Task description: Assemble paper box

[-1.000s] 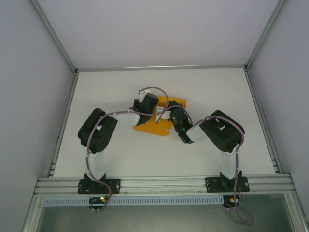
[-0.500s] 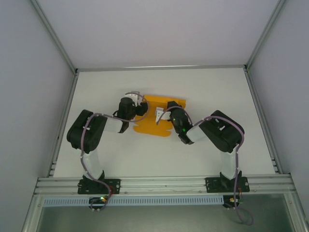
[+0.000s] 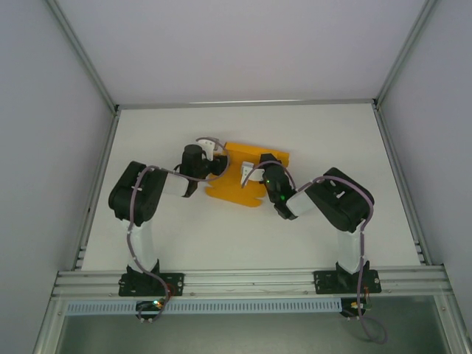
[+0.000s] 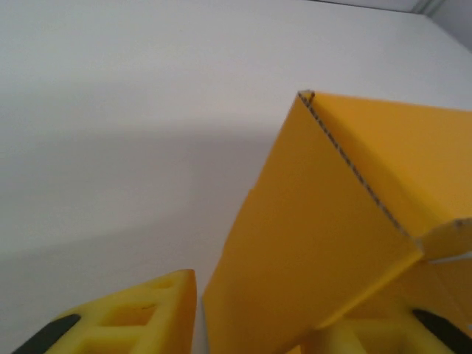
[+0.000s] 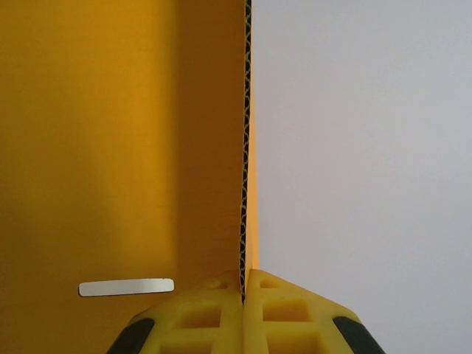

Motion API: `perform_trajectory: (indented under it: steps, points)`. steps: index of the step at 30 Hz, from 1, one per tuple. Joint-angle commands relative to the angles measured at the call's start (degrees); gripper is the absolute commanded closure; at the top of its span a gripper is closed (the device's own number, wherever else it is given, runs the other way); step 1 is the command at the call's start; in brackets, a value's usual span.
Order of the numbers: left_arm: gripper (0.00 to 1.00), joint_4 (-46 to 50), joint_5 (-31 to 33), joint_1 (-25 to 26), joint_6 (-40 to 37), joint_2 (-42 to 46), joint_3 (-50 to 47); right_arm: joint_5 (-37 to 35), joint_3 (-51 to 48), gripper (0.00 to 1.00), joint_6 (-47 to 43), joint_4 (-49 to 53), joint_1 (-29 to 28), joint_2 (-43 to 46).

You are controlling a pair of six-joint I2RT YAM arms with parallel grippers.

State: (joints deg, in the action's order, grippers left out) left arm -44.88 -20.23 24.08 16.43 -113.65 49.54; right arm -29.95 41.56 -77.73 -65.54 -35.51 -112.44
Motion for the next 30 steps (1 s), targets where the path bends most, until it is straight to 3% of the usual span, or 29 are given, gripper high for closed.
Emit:
perform_trajectory:
  steps: [1,3,6,8,12,18,21,24,30]
  points:
    - [0.78,-4.79,-10.79,-2.93,2.67,-2.02,0.02,-2.48,-2.71,1.0,0.9,9.49,0.79,-1.91]
    - [0.86,-5.55,-10.37,-2.89,2.15,-1.51,-0.77,-2.49,-2.73,1.0,0.87,9.47,0.78,-1.82]
    - [0.89,-2.97,-7.45,-1.99,-1.19,0.92,-2.04,-2.48,-2.8,1.0,0.8,9.36,0.79,-1.64]
    - [0.99,-1.37,-5.35,-1.32,-2.96,2.78,-3.06,-2.24,-3.06,1.0,0.74,9.29,0.68,-1.09]
    - [1.0,-1.21,-3.36,-0.63,-3.1,6.69,-6.75,-1.22,-3.96,1.0,1.18,10.37,0.11,1.46]
    - [1.0,2.08,9.69,8.37,-6.37,15.84,-17.57,2.39,-4.16,1.0,6.3,23.44,-2.43,8.06]
    - [0.95,2.32,10.92,10.43,-5.08,17.38,-21.21,5.09,-4.38,1.0,9.34,29.99,-3.32,10.25]
    - [0.89,1.51,10.73,10.2,-4.8,17.05,-21.84,5.39,-4.67,1.0,9.16,30.28,-4.08,9.6]
    - [0.75,3.34,4.09,8.04,-5.82,17.84,-18.43,4.76,-4.13,1.0,8.88,30.99,-4.75,8.84]
